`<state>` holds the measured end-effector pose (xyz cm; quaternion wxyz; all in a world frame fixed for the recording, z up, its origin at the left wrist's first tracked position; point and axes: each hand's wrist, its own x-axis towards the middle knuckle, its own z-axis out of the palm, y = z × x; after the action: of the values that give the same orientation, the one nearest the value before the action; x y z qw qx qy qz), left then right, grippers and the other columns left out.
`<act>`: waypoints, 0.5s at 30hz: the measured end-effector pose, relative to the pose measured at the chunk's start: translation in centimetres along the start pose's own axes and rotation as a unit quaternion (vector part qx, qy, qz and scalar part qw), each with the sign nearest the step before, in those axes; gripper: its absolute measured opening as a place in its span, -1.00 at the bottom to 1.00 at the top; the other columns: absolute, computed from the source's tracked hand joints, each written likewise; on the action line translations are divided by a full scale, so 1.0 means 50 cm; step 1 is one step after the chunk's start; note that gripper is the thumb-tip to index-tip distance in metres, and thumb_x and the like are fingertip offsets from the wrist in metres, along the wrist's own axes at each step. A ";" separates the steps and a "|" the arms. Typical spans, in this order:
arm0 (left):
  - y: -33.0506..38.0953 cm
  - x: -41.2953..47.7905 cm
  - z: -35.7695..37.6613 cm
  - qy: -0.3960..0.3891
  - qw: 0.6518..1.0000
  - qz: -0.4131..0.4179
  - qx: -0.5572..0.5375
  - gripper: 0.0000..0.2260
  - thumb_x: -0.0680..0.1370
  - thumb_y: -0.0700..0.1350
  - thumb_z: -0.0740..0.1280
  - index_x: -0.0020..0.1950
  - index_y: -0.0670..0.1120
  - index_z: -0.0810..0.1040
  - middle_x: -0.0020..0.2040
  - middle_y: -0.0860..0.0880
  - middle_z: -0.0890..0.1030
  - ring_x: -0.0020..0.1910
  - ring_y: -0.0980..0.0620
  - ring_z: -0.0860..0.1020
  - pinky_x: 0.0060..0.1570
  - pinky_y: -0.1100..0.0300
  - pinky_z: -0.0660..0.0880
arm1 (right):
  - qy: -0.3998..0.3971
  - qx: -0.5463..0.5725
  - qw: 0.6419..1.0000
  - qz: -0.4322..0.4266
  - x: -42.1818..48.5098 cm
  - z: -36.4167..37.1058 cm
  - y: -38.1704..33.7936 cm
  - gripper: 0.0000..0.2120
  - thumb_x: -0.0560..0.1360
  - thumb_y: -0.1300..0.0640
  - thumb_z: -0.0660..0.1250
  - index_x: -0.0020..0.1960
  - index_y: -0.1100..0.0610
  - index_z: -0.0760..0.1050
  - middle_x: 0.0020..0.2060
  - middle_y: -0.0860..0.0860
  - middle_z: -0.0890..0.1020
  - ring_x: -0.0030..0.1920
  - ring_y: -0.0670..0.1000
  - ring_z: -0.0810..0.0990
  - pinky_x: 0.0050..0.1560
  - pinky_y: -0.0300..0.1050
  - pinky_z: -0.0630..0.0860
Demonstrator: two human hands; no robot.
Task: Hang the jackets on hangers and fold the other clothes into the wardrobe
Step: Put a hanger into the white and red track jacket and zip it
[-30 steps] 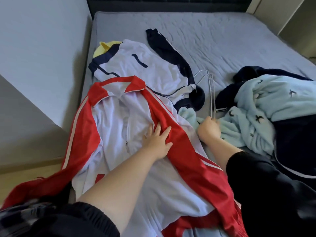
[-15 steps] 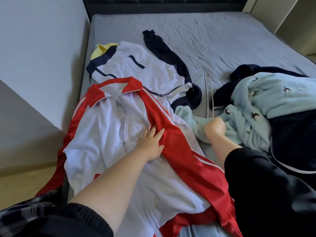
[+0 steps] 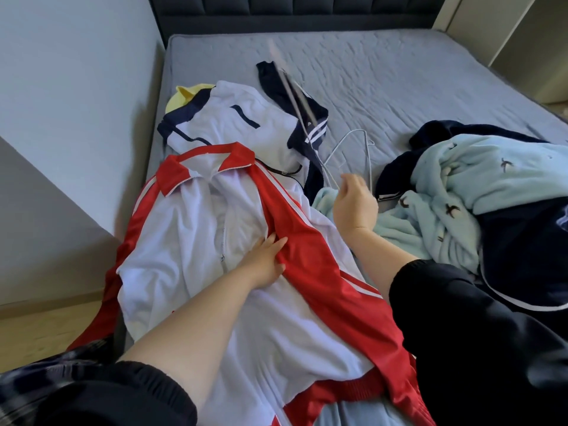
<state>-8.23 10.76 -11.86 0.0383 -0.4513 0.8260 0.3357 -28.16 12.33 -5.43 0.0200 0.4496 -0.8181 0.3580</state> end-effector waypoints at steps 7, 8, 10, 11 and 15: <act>-0.059 -0.048 -0.089 0.184 0.785 -0.160 -0.570 -0.74 0.62 -0.24 0.15 0.29 -0.10 0.45 0.06 -0.11 0.61 -0.11 0.00 0.60 -0.25 0.25 0.44 | -0.087 -0.049 0.953 -0.285 -0.077 0.058 -0.039 -0.84 0.27 0.39 0.34 -0.18 0.24 0.60 -0.39 0.12 0.56 -0.47 0.21 0.52 -0.54 -0.11 0.35; -0.078 -0.058 -0.102 0.186 0.725 -0.166 -0.641 -0.73 0.62 -0.24 0.15 0.30 -0.06 0.40 0.03 -0.09 0.60 -0.12 0.00 0.59 -0.26 0.23 0.42 | -0.085 -0.049 0.949 -0.299 -0.084 0.065 -0.037 -0.82 0.26 0.40 0.35 -0.18 0.24 0.61 -0.40 0.11 0.56 -0.48 0.20 0.51 -0.54 -0.13 0.33; -0.120 -0.072 -0.121 0.180 0.660 -0.167 -0.710 -0.71 0.62 -0.21 0.16 0.34 -0.04 0.31 0.07 -0.09 0.59 -0.07 -0.03 0.59 -0.20 0.17 0.44 | -0.096 -0.046 0.943 -0.315 -0.099 0.073 -0.037 -0.81 0.30 0.35 0.29 -0.13 0.24 0.62 -0.39 0.10 0.56 -0.44 0.19 0.53 -0.51 -0.08 0.42; -0.140 -0.076 -0.126 0.168 0.648 -0.167 -0.724 -0.68 0.62 -0.18 0.16 0.38 -0.09 0.29 0.13 -0.11 0.59 -0.05 -0.03 0.59 -0.17 0.14 0.46 | -0.110 -0.049 0.940 -0.319 -0.106 0.080 -0.038 -0.80 0.31 0.32 0.26 -0.13 0.23 0.61 -0.38 0.10 0.57 -0.42 0.19 0.54 -0.50 -0.04 0.47; -0.168 -0.081 -0.115 0.123 0.632 -0.189 -0.741 -0.53 0.61 -0.06 0.20 0.51 -0.11 0.23 0.33 -0.12 0.51 0.00 -0.02 0.61 -0.09 0.12 0.52 | -0.120 -0.032 0.940 -0.319 -0.119 0.102 -0.057 -0.85 0.34 0.27 0.22 -0.31 0.21 0.56 -0.37 0.09 0.53 -0.37 0.19 0.54 -0.43 -0.02 0.49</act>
<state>2.01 7.21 -10.32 -0.3481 -0.5107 0.1929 0.7621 -21.01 12.58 -9.69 0.0492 0.7257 -0.6391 0.2499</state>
